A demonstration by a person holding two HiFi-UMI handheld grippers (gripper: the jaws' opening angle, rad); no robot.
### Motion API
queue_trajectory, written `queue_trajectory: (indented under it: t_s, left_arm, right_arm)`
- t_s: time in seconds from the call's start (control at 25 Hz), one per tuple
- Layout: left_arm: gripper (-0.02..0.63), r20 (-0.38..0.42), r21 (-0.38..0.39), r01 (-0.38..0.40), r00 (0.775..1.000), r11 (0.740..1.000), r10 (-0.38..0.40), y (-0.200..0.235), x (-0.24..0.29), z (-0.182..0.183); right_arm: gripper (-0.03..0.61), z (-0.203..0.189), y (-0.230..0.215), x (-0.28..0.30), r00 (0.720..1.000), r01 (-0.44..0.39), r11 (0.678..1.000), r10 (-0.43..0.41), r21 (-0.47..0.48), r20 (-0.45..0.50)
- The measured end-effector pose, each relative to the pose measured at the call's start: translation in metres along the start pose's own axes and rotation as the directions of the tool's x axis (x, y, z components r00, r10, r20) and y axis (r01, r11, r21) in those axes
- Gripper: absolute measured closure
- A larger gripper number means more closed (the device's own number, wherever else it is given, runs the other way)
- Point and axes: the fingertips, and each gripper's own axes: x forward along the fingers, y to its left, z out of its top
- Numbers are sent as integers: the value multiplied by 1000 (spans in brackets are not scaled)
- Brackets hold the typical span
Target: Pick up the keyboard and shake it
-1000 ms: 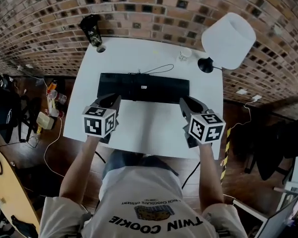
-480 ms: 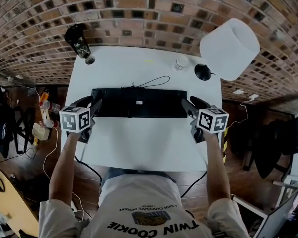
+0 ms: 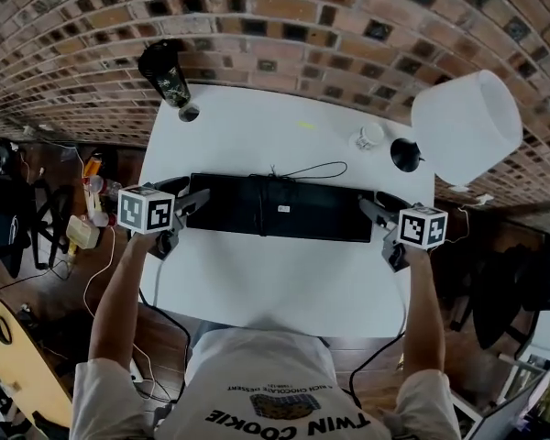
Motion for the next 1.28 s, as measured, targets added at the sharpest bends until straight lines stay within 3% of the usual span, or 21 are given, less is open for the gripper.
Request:
queue_trajectory:
  t_s: [0.44,0.68,0.76,0.8,0.92,1.12,1.28]
  left_arm:
    - [304,-70,-61,128,989,990,-133,7,11,-3]
    - [350,-86,-62,122,988,991,-127,10,16,0]
    - [362,-75,-82,122,989,989,-128,9,19,3]
    - [359,-68,-90,119,990,989,-126,9,20,4]
    - [382,-26,-124,117,992,985,-121,10,14,7]
    - [387,16,-95,90,996,991,-89,5,7,12]
    - [387,52,-25,62,997,998,-61,-3,-6,19]
  right_arm:
    - [291,-2,-3,7,989,-125,985,133,122,-58]
    - [295,-2,-2,9,985,-96,991,108,95,-133]
    - [315,-3,-1,9,987,-89,989,103,117,-126]
    - [360,-4,-1,10,989,-83,988,98,127,-112]
    - [365,-4,0,11,993,-90,986,100,139,-69]
    - [367,-1,2,4,994,-104,990,108,97,-34]
    - [367,8,14,-9,995,-98,995,98,-12,7]
